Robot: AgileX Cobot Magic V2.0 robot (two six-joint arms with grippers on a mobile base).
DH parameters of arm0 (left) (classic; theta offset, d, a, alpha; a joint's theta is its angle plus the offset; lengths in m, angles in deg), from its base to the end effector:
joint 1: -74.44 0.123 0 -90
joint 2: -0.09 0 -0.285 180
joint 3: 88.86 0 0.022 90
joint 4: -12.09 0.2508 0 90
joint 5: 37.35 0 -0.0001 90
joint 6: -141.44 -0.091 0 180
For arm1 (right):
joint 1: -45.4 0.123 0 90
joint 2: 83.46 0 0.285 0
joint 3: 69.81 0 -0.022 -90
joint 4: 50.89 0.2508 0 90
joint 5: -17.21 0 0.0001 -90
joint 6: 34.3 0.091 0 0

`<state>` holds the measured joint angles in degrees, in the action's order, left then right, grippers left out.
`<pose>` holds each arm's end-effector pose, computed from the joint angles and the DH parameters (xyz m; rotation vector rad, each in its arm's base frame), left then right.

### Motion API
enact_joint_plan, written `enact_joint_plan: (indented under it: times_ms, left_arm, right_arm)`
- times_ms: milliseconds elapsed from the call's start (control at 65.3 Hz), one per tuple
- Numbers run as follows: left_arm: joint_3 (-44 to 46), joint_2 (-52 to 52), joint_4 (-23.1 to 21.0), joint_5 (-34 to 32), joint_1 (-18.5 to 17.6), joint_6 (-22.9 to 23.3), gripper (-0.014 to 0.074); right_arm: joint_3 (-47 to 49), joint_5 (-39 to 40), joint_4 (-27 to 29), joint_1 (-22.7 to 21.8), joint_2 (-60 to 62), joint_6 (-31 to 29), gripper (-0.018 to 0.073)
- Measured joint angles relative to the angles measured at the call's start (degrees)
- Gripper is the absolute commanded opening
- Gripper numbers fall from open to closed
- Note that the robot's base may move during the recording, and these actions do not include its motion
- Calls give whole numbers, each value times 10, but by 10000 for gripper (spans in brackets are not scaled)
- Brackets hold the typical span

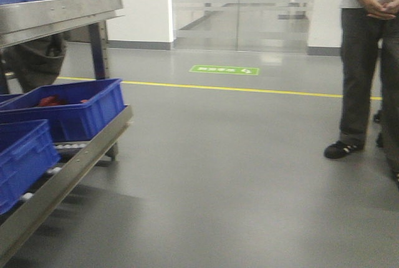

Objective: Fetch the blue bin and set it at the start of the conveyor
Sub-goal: 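Carry the teal bin in both grippers while driving across the floor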

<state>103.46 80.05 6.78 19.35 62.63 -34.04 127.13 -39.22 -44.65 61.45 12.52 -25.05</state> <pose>0.2421 -0.0578 0.4683 0.1277 2.1755 -0.2760 0.2556 0.0821 0.4745 -0.1166 2.1726 0.3868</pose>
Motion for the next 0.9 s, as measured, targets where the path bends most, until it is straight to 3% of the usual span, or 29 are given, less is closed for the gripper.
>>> enact_joint_plan:
  times_ms: [904]
  left_arm:
    - [0, 0, 0, 0, 0, 0, -111]
  right_arm:
    - [0, 0, 0, 0, 0, 0, -152]
